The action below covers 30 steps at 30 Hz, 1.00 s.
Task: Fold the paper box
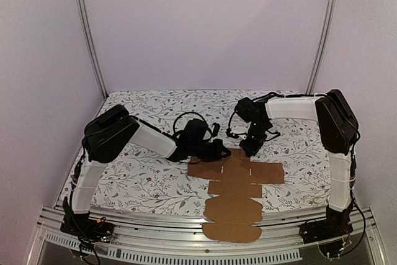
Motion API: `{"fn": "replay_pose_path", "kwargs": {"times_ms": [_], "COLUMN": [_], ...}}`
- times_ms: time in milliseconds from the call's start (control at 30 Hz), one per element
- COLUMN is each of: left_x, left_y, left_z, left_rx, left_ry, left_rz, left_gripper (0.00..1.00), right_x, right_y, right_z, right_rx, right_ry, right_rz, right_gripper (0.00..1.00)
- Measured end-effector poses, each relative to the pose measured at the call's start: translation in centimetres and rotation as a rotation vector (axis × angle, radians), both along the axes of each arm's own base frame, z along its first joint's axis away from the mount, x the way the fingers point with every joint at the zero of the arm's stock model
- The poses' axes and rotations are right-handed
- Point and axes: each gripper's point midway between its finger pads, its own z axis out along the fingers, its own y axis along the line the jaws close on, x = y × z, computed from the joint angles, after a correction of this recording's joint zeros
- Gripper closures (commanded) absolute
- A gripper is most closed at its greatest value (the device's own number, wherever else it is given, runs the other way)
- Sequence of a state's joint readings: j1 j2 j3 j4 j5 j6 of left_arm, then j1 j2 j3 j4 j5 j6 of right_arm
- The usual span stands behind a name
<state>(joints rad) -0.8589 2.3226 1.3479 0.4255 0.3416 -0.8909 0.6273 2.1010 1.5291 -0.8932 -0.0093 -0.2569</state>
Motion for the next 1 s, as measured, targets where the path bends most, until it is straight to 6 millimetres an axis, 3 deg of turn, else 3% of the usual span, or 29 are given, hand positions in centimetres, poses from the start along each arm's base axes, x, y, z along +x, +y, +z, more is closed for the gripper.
{"fn": "replay_pose_path", "kwargs": {"times_ms": [400, 667, 867, 1000], "left_x": [0.0, 0.1, -0.9, -1.4], "left_y": [0.1, 0.2, 2.0, 4.5], "left_z": [0.0, 0.1, 0.0, 2.2], "left_rx": [-0.009, -0.021, 0.011, 0.091], "left_ry": [0.013, 0.010, 0.000, -0.046], "left_rz": [0.001, 0.006, 0.016, 0.056], "left_gripper": [1.00, 0.99, 0.79, 0.62], "right_x": [-0.1, 0.0, 0.1, 0.2], "right_y": [1.7, 1.6, 1.9, 1.8], "right_z": [-0.1, -0.3, -0.3, -0.4], "right_rx": [0.075, 0.061, 0.076, 0.088], "right_ry": [0.062, 0.093, 0.094, 0.105], "right_rz": [0.009, -0.048, -0.082, -0.107], "right_gripper": [0.92, 0.92, 0.94, 0.94]}}
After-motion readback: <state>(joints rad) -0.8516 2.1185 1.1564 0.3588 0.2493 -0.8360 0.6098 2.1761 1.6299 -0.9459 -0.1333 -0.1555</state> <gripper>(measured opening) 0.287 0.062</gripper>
